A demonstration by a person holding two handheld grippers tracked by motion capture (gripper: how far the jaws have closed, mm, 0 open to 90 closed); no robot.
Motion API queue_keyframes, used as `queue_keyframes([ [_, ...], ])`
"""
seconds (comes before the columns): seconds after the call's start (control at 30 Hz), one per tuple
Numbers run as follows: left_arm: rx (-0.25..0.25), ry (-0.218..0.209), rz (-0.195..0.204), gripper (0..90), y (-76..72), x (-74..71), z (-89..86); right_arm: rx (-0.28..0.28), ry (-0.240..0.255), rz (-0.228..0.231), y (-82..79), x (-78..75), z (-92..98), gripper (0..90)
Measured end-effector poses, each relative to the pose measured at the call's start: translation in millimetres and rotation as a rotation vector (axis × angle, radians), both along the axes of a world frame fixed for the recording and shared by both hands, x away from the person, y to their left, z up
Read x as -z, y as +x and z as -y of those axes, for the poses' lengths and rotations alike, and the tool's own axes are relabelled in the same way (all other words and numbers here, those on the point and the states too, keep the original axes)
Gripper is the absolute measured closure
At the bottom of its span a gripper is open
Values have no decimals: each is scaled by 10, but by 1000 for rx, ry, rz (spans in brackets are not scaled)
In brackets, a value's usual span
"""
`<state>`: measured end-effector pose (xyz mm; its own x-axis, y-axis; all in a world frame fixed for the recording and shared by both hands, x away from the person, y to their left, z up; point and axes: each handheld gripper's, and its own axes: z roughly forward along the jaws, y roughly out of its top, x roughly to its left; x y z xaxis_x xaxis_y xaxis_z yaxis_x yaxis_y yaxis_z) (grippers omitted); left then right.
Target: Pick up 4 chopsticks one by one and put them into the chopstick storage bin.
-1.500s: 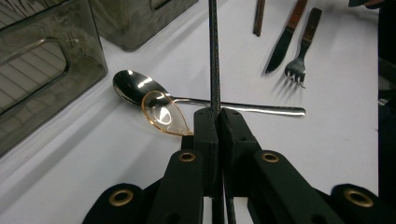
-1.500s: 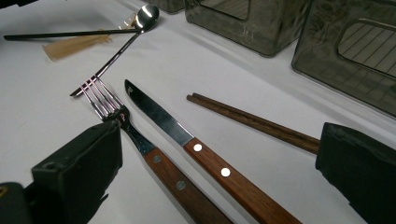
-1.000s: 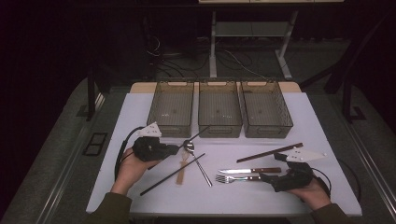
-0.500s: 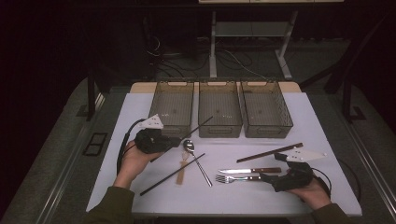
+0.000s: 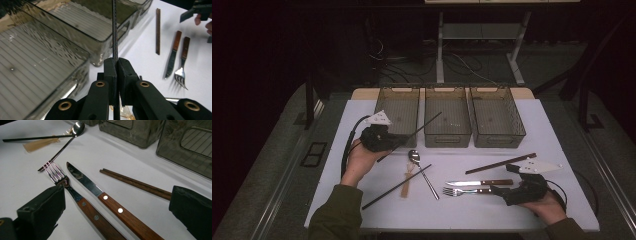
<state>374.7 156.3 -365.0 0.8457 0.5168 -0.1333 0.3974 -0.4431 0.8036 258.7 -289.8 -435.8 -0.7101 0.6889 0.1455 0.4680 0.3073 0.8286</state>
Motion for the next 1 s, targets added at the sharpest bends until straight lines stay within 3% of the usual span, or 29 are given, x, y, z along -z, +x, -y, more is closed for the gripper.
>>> queue_keyframes([
  [0.17,-21,-11,-2,849,106,-27,-9,1,3,2,1,-1,2,8],
  [0.7,-69,34,-6,850,470,-115,10,-3,6,0,-2,-3,12,8],
  [1.0,-124,38,-5,849,688,-166,-12,1,7,1,-5,-6,15,8],
])
